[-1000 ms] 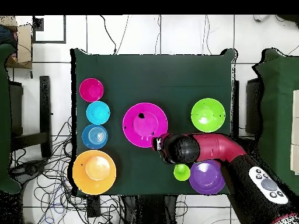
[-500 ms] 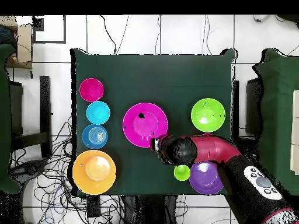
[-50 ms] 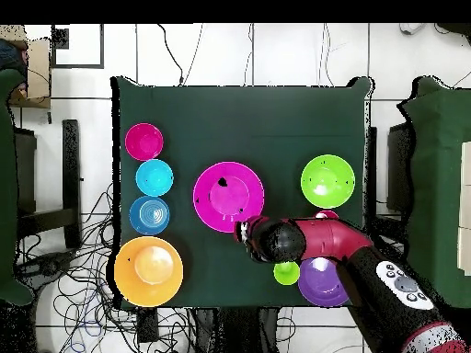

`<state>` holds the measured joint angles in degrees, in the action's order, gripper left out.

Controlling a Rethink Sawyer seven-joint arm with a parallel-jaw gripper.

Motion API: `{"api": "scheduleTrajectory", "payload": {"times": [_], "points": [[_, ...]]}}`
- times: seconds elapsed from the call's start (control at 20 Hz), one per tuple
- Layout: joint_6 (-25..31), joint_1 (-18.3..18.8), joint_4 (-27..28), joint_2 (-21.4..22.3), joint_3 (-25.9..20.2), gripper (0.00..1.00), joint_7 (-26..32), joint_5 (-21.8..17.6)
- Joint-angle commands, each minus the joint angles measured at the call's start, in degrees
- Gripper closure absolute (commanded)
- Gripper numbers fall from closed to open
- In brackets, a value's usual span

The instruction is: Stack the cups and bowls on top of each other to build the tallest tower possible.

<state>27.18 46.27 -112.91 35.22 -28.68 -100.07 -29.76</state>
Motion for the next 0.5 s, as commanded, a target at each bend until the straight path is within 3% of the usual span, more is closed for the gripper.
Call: {"api": "scheduleTrajectory", "payload": {"times": [0.05, 0.5], "points": [[-3.4, -2.5, 4.1, -3.0, 3.3, 0.0, -6.4, -0.2], [-6.3, -3.3, 5.4, -3.5, 4.3, 0.0, -6.2, -1.1]]}}
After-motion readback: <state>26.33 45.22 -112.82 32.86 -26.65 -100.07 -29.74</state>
